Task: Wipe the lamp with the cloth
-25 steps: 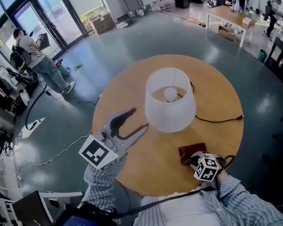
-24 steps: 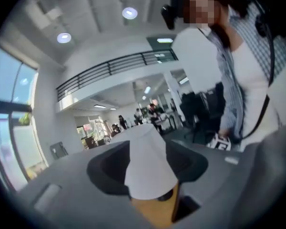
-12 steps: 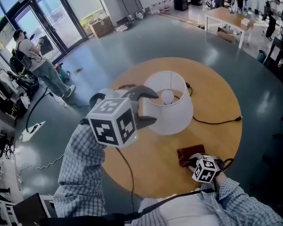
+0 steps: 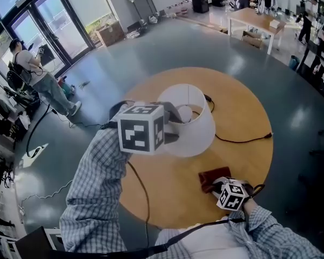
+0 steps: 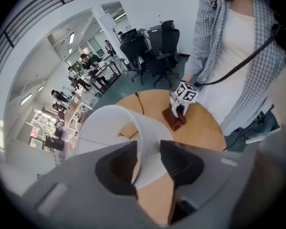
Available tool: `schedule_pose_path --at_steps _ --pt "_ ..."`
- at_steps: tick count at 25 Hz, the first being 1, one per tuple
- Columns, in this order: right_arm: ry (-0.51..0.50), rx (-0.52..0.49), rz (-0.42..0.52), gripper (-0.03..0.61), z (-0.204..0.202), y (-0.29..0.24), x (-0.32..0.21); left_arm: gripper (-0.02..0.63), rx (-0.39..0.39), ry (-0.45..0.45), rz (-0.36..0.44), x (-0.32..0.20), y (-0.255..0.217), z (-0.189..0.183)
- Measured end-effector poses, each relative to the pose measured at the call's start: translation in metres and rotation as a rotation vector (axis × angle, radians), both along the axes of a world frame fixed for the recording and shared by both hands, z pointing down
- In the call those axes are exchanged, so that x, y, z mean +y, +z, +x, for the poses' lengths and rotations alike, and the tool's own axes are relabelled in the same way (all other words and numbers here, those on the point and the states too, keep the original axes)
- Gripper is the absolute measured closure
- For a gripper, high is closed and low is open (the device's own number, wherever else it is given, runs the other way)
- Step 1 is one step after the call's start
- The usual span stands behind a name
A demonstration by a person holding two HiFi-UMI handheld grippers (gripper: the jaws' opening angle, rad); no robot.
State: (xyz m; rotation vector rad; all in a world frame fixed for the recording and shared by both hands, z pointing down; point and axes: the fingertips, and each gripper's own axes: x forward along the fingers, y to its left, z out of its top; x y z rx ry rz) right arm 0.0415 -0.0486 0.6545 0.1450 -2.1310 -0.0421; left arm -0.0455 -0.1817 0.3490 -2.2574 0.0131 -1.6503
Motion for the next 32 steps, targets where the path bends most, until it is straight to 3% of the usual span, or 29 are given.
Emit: schedule_pose_path --at_steps 7,13,23,27,32 --pt "0.002 0.002 -0.014 0.512 0.002 -0.002 -0.001 0.477 0.052 0.034 0.058 0.002 -0.004 -0.001" --pt "0.004 0.004 -0.013 0.513 0.007 -0.002 -0.004 0.495 0.19 -0.071 0.111 -0.003 -0.01 -0.004" --pt "0.018 0.002 -0.018 0.514 0.003 -0.005 -0.005 0.515 0.356 -0.242 0.14 0.013 -0.012 -0.052" --pt "0.158 -0.084 -0.044 0.515 0.002 -0.021 -0.028 0.523 0.433 -0.311 0.136 0.018 -0.008 -0.073" --pt "0.423 -0.362 -0.117 0.517 -0.005 -0.07 -0.089 0.523 0.513 -0.367 0.145 0.018 -0.009 -0.092"
